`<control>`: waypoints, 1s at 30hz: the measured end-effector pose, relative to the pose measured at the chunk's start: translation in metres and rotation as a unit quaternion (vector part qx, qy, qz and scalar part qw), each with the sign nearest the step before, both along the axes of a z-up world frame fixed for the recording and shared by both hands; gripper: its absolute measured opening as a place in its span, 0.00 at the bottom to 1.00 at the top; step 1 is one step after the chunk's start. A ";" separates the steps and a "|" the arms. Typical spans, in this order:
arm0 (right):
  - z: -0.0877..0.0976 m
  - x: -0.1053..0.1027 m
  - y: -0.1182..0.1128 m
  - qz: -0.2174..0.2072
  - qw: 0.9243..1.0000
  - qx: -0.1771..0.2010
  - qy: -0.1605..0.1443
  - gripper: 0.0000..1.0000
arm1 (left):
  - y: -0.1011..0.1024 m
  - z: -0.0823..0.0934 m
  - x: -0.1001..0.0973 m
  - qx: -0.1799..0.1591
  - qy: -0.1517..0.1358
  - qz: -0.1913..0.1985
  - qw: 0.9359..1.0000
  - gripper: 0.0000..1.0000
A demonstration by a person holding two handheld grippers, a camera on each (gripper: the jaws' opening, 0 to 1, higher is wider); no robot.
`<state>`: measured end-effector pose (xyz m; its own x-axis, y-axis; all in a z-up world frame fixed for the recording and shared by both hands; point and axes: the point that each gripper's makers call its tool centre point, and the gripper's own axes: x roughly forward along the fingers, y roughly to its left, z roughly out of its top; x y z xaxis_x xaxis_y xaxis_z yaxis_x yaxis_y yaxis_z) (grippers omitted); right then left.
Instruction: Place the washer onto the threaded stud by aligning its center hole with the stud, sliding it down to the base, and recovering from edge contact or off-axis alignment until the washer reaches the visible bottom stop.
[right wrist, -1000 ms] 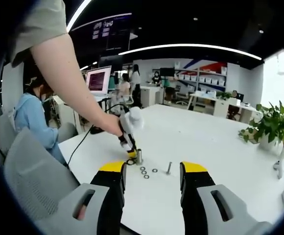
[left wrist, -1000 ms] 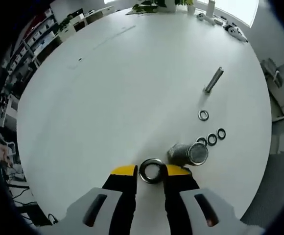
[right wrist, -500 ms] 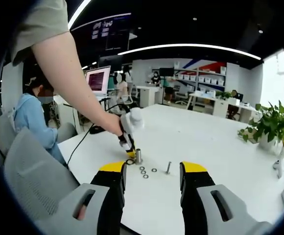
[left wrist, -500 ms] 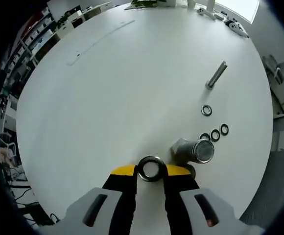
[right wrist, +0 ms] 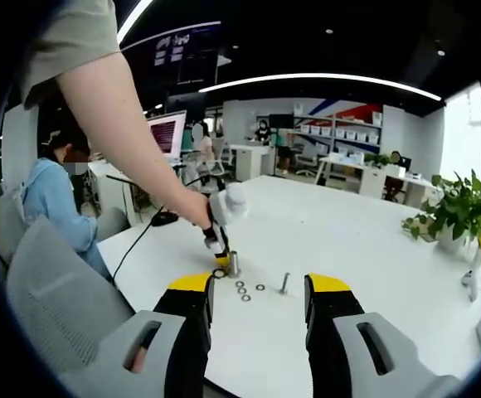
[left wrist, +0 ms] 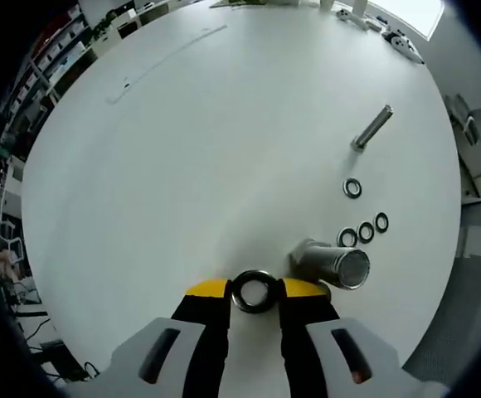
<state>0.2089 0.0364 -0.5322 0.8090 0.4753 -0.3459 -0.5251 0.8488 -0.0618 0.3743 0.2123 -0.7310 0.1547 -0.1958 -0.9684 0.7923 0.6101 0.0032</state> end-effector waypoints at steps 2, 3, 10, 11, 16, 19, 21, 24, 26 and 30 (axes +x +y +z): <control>0.000 0.000 0.000 0.000 1.000 0.000 0.000 0.46 | 0.000 0.000 0.001 0.004 0.004 -0.008 1.000 0.21; 0.000 0.000 0.000 0.000 1.000 0.000 -0.001 0.46 | 0.000 -0.002 0.002 0.006 0.005 -0.013 1.000 0.21; -0.001 0.000 0.000 0.001 1.000 -0.003 0.000 0.46 | -0.001 -0.004 0.003 0.028 0.017 -0.040 0.999 0.21; -0.001 0.000 0.000 0.001 1.000 -0.003 0.001 0.46 | 0.000 -0.004 0.004 0.028 0.019 -0.046 0.998 0.21; -0.001 0.000 -0.001 -0.001 1.000 -0.002 0.001 0.46 | -0.001 -0.004 -0.001 0.021 0.026 -0.074 0.997 0.25; -0.001 0.000 0.000 0.000 1.000 -0.003 0.001 0.46 | 0.001 -0.004 0.001 0.034 0.015 -0.096 0.995 0.24; -0.001 0.000 -0.001 0.000 1.000 -0.003 0.001 0.46 | -0.001 -0.005 0.001 0.035 0.022 -0.093 0.995 0.24; -0.001 0.000 -0.001 -0.001 1.000 -0.002 0.001 0.46 | 0.001 -0.005 0.001 0.047 0.027 -0.124 0.991 0.23; -0.001 0.000 -0.002 -0.001 1.000 -0.001 0.001 0.46 | 0.001 -0.005 0.000 0.048 0.026 -0.122 0.991 0.23; -0.001 0.000 -0.001 0.000 1.000 -0.001 0.001 0.45 | 0.000 -0.006 -0.001 0.059 0.027 -0.126 0.990 0.24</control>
<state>0.2090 0.0355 -0.5333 0.8081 0.4749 -0.3484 -0.5258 0.8483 -0.0633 0.3737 0.2127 -0.7368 0.0623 -0.1059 -0.9924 0.9199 0.3917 0.0160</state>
